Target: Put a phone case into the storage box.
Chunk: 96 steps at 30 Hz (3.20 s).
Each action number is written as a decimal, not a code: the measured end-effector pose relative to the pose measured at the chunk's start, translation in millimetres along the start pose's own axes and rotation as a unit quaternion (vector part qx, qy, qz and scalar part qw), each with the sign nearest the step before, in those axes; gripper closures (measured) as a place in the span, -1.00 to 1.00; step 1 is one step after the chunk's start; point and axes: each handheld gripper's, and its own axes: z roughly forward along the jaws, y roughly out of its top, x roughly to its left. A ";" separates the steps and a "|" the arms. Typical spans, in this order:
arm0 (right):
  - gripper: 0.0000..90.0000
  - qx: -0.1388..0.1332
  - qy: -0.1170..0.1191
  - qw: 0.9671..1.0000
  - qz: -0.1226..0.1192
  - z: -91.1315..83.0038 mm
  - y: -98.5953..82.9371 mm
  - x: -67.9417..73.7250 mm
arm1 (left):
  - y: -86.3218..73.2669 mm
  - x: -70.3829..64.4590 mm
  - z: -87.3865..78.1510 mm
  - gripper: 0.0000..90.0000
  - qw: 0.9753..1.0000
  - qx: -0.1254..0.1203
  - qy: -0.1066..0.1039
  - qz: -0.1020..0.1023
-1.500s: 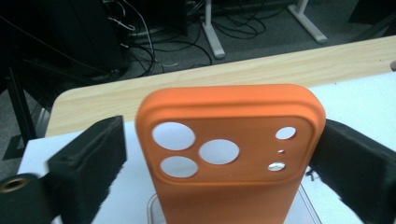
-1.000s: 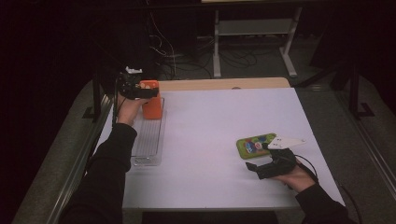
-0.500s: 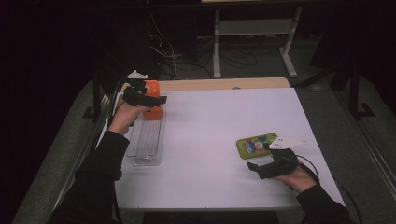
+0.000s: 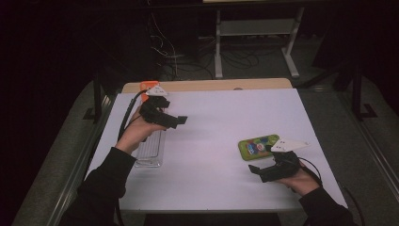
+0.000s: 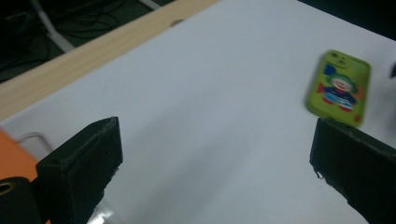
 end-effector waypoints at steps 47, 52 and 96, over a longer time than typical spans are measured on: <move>-0.65 0.045 -0.020 0.998 0.037 14.9 39.8 -17.1 | -87.2 -90.5 40.8 -0.95 0.994 0.046 -0.084 0.045; -0.38 0.056 -0.014 0.998 0.038 25.2 55.2 -21.1 | -88.2 -89.2 41.1 -0.95 0.995 0.046 -0.083 0.041; 0.97 0.179 -0.023 0.983 0.043 99.9 69.2 -35.5 | -88.6 -86.4 40.6 -0.95 0.995 0.047 -0.082 0.032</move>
